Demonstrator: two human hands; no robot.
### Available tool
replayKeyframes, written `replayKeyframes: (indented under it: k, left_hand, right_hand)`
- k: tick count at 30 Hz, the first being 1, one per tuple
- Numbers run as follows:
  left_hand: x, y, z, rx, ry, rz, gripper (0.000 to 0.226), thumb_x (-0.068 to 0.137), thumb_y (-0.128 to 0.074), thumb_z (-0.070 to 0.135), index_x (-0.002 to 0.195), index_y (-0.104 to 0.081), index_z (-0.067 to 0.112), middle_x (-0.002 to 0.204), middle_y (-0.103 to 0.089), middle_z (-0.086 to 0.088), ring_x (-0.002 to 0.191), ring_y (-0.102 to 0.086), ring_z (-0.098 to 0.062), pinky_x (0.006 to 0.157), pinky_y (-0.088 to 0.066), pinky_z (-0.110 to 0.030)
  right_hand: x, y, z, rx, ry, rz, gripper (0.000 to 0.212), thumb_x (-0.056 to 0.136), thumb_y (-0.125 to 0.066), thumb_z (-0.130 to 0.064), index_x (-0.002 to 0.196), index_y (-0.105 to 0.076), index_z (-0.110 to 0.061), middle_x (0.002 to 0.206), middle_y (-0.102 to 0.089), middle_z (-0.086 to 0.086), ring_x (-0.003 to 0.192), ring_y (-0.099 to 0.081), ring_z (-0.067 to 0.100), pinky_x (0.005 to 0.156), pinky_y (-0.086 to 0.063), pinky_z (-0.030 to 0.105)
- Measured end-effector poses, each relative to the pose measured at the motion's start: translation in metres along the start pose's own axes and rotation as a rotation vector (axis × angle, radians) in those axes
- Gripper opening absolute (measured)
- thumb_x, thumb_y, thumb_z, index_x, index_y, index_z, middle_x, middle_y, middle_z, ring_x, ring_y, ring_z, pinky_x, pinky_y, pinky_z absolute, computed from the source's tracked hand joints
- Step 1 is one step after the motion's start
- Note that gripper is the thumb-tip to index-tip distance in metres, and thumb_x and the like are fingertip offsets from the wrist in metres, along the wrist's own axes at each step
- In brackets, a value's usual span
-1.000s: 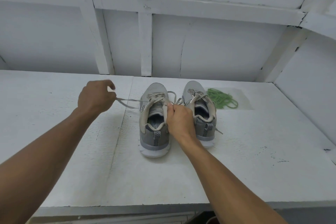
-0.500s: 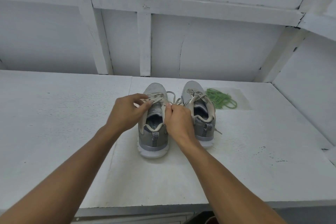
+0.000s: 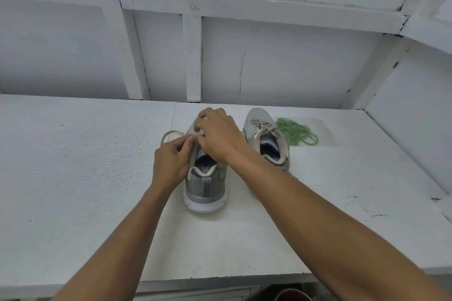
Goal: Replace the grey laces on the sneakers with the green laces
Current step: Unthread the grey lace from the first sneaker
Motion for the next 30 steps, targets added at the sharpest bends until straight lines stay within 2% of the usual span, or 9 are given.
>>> replayKeyframes:
  k: [6,11,15,17,19,22,25,27,30]
  left_hand:
    - [-0.002,0.001,-0.004,-0.032,0.036,0.042,0.028,0.099,-0.05,0.037,0.107,-0.075,0.028,0.074,-0.068,0.012,0.07,-0.06,0.0,0.058,-0.038,-0.009]
    - [-0.005,-0.001,-0.003,-0.073,0.066,0.057,0.024,0.098,-0.052,0.036,0.106,-0.073,0.031,0.074,-0.064,0.022,0.072,-0.058,0.004,0.063,-0.04,-0.011]
    - [-0.002,-0.003,-0.01,-0.163,0.089,0.059,0.024,0.096,-0.054,0.037,0.105,-0.075,0.027,0.095,-0.072,0.013,0.09,-0.065,-0.006,0.078,-0.049,-0.022]
    - [-0.002,-0.003,-0.009,-0.188,0.1,0.059,0.019,0.095,-0.056,0.035,0.096,-0.075,0.031,0.09,-0.072,0.015,0.089,-0.065,-0.005,0.081,-0.051,-0.028]
    - [-0.003,-0.004,-0.004,-0.189,0.09,0.066,0.022,0.096,-0.057,0.031,0.081,-0.069,0.042,0.076,-0.066,0.021,0.078,-0.06,0.002,0.076,-0.048,-0.025]
    - [-0.003,-0.005,-0.005,-0.152,0.079,0.078,0.026,0.097,-0.055,0.029,0.076,-0.063,0.043,0.071,-0.057,0.025,0.077,-0.055,0.001,0.079,-0.047,-0.028]
    - [-0.003,-0.005,-0.006,-0.138,0.076,0.078,0.028,0.097,-0.053,0.028,0.075,-0.06,0.043,0.071,-0.057,0.024,0.077,-0.055,-0.001,0.08,-0.047,-0.03]
    - [-0.004,-0.004,-0.004,-0.132,0.065,0.074,0.028,0.098,-0.053,0.029,0.076,-0.062,0.043,0.074,-0.062,0.019,0.079,-0.058,-0.005,0.077,-0.047,-0.029]
    - [-0.002,-0.004,-0.007,-0.136,0.077,0.072,0.019,0.097,-0.053,0.031,0.093,-0.072,0.03,0.086,-0.07,0.014,0.088,-0.064,-0.008,0.081,-0.05,-0.032]
  right_hand:
    - [0.013,-0.006,-0.01,-0.186,0.038,0.052,0.02,0.095,-0.051,-0.021,0.102,-0.069,-0.016,0.112,-0.061,0.001,0.114,-0.047,0.025,0.09,-0.037,0.035]
    - [0.009,-0.005,-0.002,-0.191,0.079,-0.006,0.019,0.092,-0.052,-0.022,0.099,-0.07,-0.018,0.122,-0.06,-0.002,0.123,-0.042,0.023,0.094,-0.035,0.037]
    - [0.009,0.011,0.013,-0.12,-0.068,0.063,0.017,0.088,-0.049,-0.016,0.097,-0.063,-0.013,0.11,-0.061,0.002,0.112,-0.047,0.025,0.088,-0.036,0.038]
    - [0.011,0.021,0.025,-0.099,-0.179,0.108,0.018,0.087,-0.049,-0.013,0.098,-0.063,-0.012,0.109,-0.059,0.004,0.107,-0.05,0.028,0.086,-0.038,0.038]
    - [0.011,0.025,0.032,-0.041,-0.222,0.086,0.023,0.088,-0.05,-0.013,0.108,-0.061,-0.013,0.118,-0.056,0.005,0.112,-0.048,0.029,0.09,-0.039,0.04]
    - [0.008,0.018,0.02,0.08,-0.111,-0.03,0.034,0.09,-0.052,-0.017,0.123,-0.057,-0.017,0.138,-0.048,0.002,0.128,-0.038,0.026,0.102,-0.032,0.042]
    - [0.003,0.0,0.004,-0.006,0.016,-0.11,0.026,0.092,-0.053,-0.024,0.115,-0.064,-0.021,0.147,-0.042,-0.001,0.138,-0.027,0.023,0.107,-0.026,0.041]
    - [0.001,-0.008,0.0,-0.084,0.052,-0.102,0.022,0.094,-0.051,-0.026,0.11,-0.065,-0.02,0.143,-0.046,-0.002,0.138,-0.027,0.023,0.106,-0.027,0.042]
    - [0.004,0.002,0.006,-0.113,-0.005,-0.013,0.019,0.092,-0.051,-0.02,0.106,-0.063,-0.018,0.127,-0.056,-0.003,0.131,-0.036,0.024,0.101,-0.03,0.041]
Point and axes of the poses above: each hand's wrist, its own x-axis towards the middle knuckle, its own y-axis out of the back of the hand, z = x × y, the point moved 2 cm from there along x, towards the middle knuckle
